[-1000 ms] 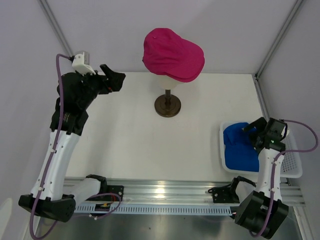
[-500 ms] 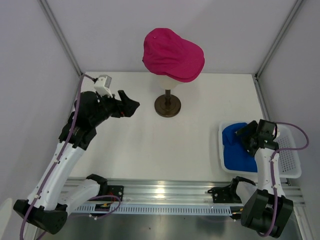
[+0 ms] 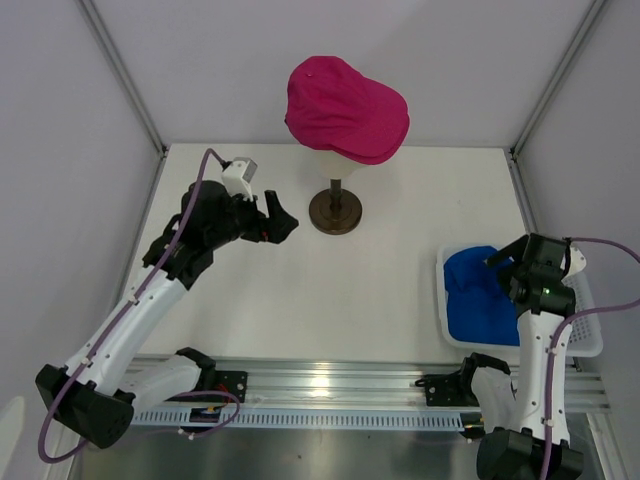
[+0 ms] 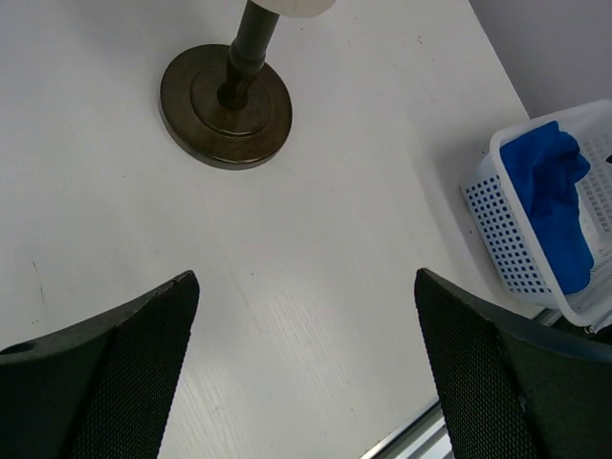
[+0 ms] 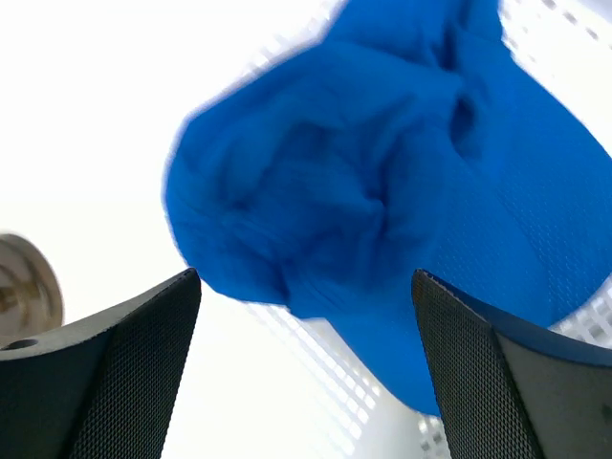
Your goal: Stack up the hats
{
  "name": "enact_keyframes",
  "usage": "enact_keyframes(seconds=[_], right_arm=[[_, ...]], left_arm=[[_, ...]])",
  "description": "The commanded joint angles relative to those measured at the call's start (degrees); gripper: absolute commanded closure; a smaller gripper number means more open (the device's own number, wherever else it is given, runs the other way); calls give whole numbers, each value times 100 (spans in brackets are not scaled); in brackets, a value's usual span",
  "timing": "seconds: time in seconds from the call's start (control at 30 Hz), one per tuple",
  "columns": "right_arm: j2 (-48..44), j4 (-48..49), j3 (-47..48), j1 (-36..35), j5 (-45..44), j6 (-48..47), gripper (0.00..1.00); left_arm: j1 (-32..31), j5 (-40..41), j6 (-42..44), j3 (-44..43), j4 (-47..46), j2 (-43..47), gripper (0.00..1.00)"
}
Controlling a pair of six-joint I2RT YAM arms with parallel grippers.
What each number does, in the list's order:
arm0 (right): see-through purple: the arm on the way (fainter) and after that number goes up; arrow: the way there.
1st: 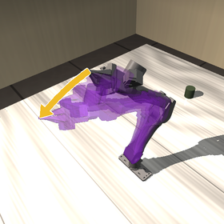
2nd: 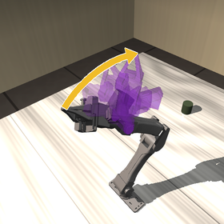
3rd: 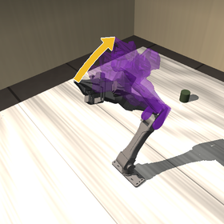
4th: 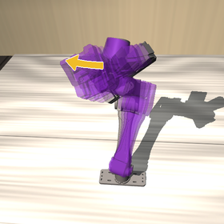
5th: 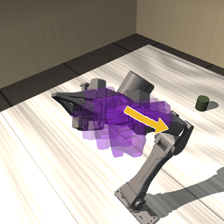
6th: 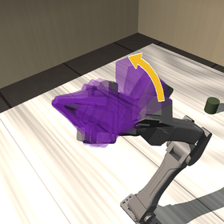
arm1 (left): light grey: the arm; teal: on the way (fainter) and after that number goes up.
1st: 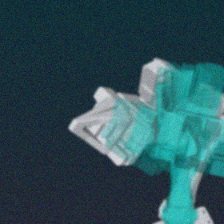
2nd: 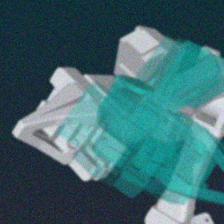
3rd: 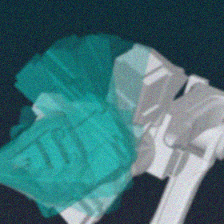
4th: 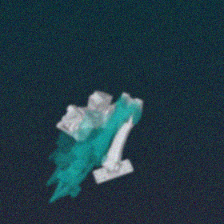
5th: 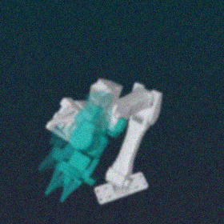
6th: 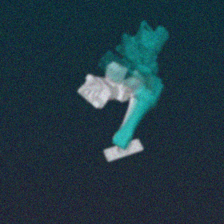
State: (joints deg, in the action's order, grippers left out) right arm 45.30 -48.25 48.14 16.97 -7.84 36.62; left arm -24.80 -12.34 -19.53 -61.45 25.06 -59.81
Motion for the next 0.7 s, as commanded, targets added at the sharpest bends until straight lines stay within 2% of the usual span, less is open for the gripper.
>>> enact_keyframes(seconds=[0.0,0.17,0.23,0.37,0.47,0.53,0.57,0.6,0.67], right_arm=[[-100,-554,-111,-132,-324,213,7],[83,-37,-673,-142,62,740,8],[286,192,-815,-194,220,794,12],[647,474,-903,-492,-7,838,17],[708,667,-973,-616,-122,899,25],[717,790,-991,-616,-148,873,38],[726,869,-991,-616,-165,847,47],[709,905,-991,-616,-183,786,69],[708,949,-947,-607,-209,724,84]], left_arm=[[-69,-58,248,159,-176,145,3],[-69,99,336,388,-239,180,0],[-78,187,388,432,-203,277,0],[-78,346,415,502,-194,339,0],[-78,381,415,520,-212,321,1],[-78,390,415,520,-212,321,0],[-78,390,415,511,-212,321,0],[-78,399,415,529,-212,321,1],[-78,416,415,546,-212,321,1]])
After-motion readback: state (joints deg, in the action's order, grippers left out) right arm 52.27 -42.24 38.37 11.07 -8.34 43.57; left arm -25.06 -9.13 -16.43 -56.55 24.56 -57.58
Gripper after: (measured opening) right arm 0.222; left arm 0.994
